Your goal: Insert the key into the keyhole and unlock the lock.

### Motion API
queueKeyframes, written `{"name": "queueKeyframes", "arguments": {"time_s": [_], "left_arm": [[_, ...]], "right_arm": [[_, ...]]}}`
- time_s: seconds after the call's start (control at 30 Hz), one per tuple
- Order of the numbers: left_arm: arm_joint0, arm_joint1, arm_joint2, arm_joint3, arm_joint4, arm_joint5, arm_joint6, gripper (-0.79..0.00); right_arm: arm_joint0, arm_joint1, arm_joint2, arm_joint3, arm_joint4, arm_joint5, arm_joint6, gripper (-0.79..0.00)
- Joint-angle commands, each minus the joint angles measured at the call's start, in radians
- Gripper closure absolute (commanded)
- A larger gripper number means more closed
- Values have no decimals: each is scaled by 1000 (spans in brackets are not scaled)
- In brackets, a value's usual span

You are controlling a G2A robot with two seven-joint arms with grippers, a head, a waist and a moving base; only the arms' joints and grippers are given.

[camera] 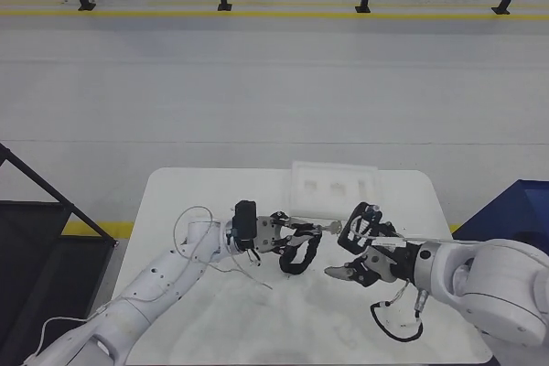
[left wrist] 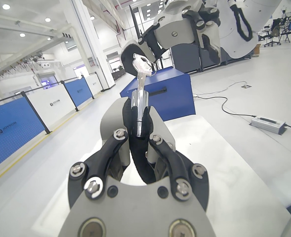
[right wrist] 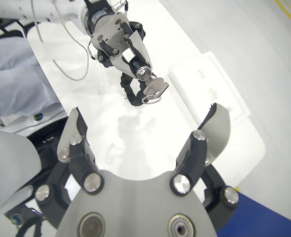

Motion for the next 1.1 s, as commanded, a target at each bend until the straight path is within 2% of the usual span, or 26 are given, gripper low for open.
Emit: {"name": "queueKeyframes", "arguments": {"time_s": [0.0,0.33,0.57,0.8,1.07], "left_arm": [[-3,8,-14,-22,-9,-61,-62,0],[20,32,-106,-156,-192,-195,-409,0],[24,30,-94,-178,-358,-196,-623,0],[19,18,-88,-188,-449,-185,-715,0],[14,13,-91,-192,-440,-188,-750,0]], "right_arm": [[-13,2,3,3,-24,-20,-9,-785],[-19,1,3,7,-21,-16,-24,-785],[-44,2,0,3,-85,-70,-112,-785],[-31,-4,-70,15,-112,-98,-118,-785],[6,-11,-105,31,-138,-80,-112,-785]]}}
